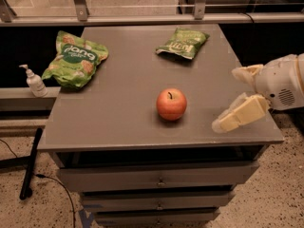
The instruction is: Move apple near green jalapeno chip bag
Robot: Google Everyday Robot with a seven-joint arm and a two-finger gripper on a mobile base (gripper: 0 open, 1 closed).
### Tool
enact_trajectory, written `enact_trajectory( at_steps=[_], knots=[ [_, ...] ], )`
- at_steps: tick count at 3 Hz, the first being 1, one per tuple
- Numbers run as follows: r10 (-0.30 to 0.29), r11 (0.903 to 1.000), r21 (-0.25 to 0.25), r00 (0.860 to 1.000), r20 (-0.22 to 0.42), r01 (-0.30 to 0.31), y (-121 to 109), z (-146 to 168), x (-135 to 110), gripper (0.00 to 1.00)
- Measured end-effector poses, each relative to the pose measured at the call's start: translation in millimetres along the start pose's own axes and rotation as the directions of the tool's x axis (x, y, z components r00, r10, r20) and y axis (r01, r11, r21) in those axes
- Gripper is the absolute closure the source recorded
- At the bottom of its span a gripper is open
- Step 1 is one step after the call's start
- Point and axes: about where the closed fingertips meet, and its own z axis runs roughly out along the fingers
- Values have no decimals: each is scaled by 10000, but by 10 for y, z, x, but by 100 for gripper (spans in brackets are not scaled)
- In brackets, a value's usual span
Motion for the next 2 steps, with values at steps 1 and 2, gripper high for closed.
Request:
enact_trajectory(
  at_steps=[1,2],
  knots=[
    [135,9996,-279,9921,1246,-101,67,328,-151,0],
    [123,9991,-422,9786,2052,-37,159,592,-166,0]
  ],
)
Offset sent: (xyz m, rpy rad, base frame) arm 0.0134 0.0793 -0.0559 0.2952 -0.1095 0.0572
